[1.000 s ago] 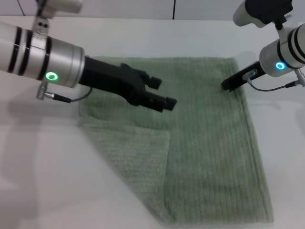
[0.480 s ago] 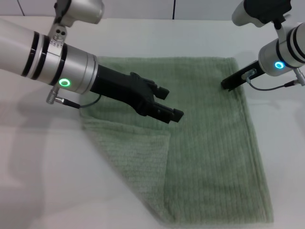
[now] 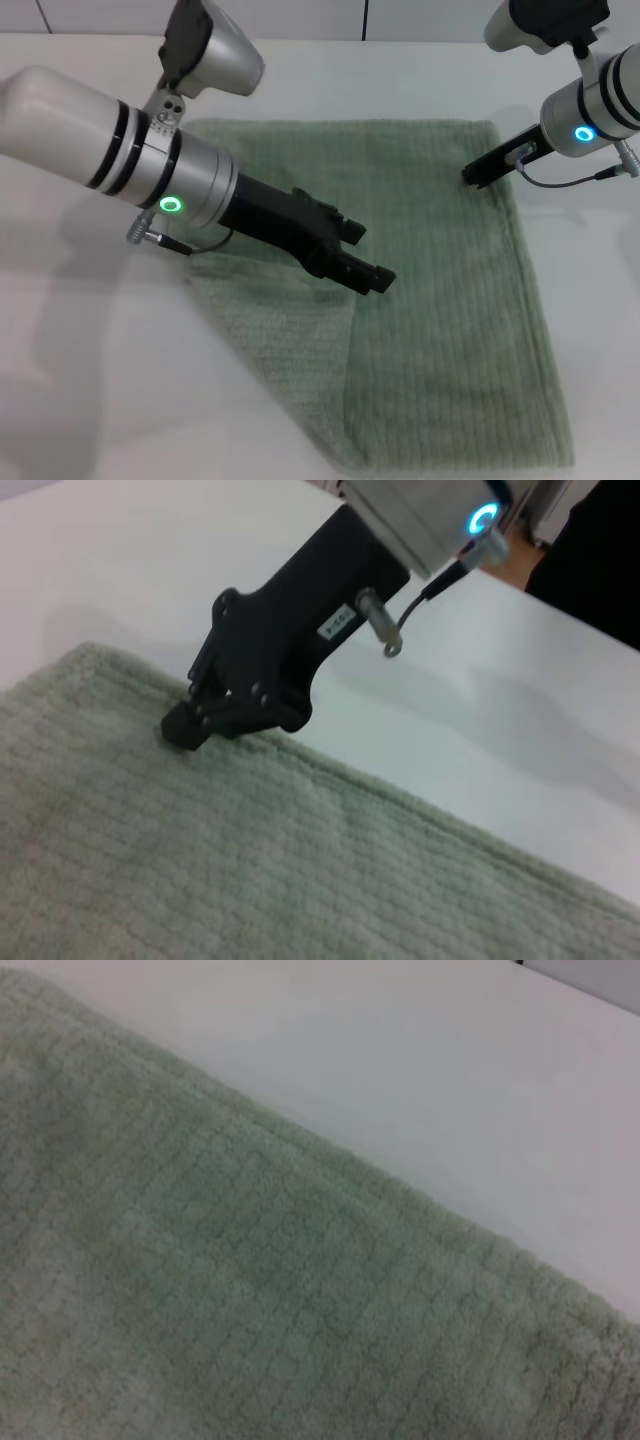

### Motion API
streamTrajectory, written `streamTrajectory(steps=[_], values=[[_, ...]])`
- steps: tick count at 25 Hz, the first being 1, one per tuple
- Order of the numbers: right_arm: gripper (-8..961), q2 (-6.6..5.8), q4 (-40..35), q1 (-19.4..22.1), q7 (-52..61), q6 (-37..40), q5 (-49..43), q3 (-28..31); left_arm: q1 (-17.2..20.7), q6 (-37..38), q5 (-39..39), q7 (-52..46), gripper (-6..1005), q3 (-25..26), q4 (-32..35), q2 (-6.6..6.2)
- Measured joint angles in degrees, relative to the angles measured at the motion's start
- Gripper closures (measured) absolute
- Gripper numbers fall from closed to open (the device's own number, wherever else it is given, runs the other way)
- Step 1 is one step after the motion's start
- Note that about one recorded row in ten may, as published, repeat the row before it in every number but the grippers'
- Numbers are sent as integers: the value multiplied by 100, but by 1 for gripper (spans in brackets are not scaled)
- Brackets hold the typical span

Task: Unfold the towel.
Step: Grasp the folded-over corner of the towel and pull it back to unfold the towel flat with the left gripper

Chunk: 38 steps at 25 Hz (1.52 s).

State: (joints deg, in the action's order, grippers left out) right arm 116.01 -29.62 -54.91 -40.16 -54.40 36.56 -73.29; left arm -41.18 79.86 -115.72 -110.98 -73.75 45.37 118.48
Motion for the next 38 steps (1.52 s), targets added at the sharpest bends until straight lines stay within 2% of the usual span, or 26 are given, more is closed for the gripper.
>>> streamTrajectory(steps=[10, 23, 38], values=[[954, 1, 0, -2, 0, -2, 0, 1, -19, -505, 20, 92, 169, -381, -276, 15], [954, 17, 0, -1, -1, 0, 0, 0, 4, -1040, 22, 79, 190, -942, -296, 25], [954, 18, 0, -5, 0, 0, 0, -12, -30, -1121, -29, 88, 223, -1122, -371, 24]])
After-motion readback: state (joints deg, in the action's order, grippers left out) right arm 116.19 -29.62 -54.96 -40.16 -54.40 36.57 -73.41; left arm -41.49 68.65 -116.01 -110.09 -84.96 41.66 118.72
